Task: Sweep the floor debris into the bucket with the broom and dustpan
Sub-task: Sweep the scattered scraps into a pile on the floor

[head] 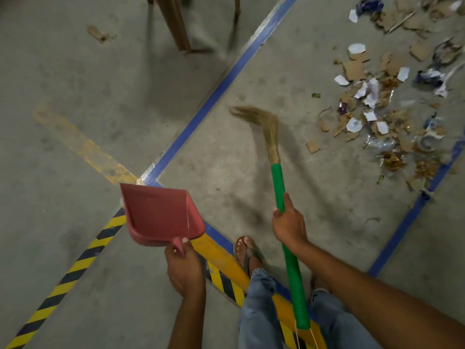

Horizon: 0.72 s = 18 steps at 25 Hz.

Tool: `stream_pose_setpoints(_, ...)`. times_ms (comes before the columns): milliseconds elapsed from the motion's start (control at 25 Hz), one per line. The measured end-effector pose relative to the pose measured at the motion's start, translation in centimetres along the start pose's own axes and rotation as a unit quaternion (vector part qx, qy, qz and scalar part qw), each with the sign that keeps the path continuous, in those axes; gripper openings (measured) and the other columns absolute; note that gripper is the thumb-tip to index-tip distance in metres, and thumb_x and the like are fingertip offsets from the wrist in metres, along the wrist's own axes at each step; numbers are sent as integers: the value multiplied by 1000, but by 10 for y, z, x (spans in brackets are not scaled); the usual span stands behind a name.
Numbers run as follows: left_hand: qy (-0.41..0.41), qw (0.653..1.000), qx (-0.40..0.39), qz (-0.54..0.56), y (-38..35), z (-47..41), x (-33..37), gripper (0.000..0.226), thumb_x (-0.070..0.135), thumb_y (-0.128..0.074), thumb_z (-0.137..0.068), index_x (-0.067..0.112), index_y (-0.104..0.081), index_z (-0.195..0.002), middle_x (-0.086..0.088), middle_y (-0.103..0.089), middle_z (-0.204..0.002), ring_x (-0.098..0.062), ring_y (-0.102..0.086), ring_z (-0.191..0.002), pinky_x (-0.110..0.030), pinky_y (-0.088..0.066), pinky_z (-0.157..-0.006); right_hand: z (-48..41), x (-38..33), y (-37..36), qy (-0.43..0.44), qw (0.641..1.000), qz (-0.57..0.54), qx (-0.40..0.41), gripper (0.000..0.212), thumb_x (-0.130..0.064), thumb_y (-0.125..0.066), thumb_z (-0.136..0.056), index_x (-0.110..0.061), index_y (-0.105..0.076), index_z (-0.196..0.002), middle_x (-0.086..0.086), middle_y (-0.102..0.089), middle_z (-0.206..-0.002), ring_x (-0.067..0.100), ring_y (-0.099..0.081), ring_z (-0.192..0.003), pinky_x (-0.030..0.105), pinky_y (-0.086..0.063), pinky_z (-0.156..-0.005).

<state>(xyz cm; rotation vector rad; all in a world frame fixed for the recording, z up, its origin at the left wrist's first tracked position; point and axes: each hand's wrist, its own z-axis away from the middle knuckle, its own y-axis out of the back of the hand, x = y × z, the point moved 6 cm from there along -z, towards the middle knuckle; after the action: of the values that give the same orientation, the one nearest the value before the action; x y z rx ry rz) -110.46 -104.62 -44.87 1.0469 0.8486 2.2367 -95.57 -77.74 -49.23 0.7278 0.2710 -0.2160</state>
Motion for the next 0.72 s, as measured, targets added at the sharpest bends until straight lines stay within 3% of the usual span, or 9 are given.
stream_pose_setpoints(120, -64, 996, -55, -11, -32, 10, 41, 37, 39, -55, -102, 10, -64, -121, -15, -69, -106, -41, -64, -104, -39, -43, -79, 22, -8, 21, 62, 998, -15, -6, 64, -34, -47, -104, -29, -18, -161, 15, -64, -120, 33, -65, -103, 43, -55, -87)
stream_pose_setpoints(240, -143, 984, -102, -24, -69, 21, 91, 47, 56, -50, -93, 15, -66, -109, -9, -71, -100, -38, -65, -96, -41, -47, -77, 0, -29, 13, 102, 993, 28, -51, 65, -33, -47, -103, -32, -16, -161, 14, -61, -126, 32, -62, -109, 40, -53, -90)
stream_pose_setpoints(400, -198, 971, -131, -41, -106, 34, 133, 45, 66, -45, -89, 28, -61, -108, 0, -72, -96, -32, -68, -85, -49, -55, -81, -110, -26, 13, 7, 995, 34, -97, 66, -26, -50, -96, -32, -28, -158, 12, -59, -138, 34, -63, -115, 38, -55, -94)
stream_pose_setpoints(560, -231, 960, -158, -31, -143, 61, 152, 30, 65, -49, -92, 37, -59, -95, 6, -72, -90, -28, -69, -81, -50, -57, -77, -203, 35, 102, -140, 990, -12, 20, 60, -27, -50, -100, -20, -32, -157, 17, -58, -139, 35, -59, -123, 38, -51, -98)
stream_pose_setpoints(640, -234, 956, -176, -31, -170, 79, 162, 23, 65, -52, -92, 44, -59, -94, 8, -74, -91, -27, -69, -82, -52, -58, -77, -214, 69, 165, -145, 985, 5, 94, 65, -25, -49, -101, -22, -23, -160, 20, -60, -131, 38, -61, -116, 40, -52, -89)
stream_pose_setpoints(720, -247, 947, -197, -50, -199, 105, 176, 18, 61, -54, -94, 44, -60, -93, 8, -74, -90, -27, -69, -82, -51, -58, -76, -196, 96, 217, -95, 982, 21, 161, 65, -29, -45, -104, -26, -16, -162, 18, -59, -119, 38, -63, -102, 42, -52, -80)
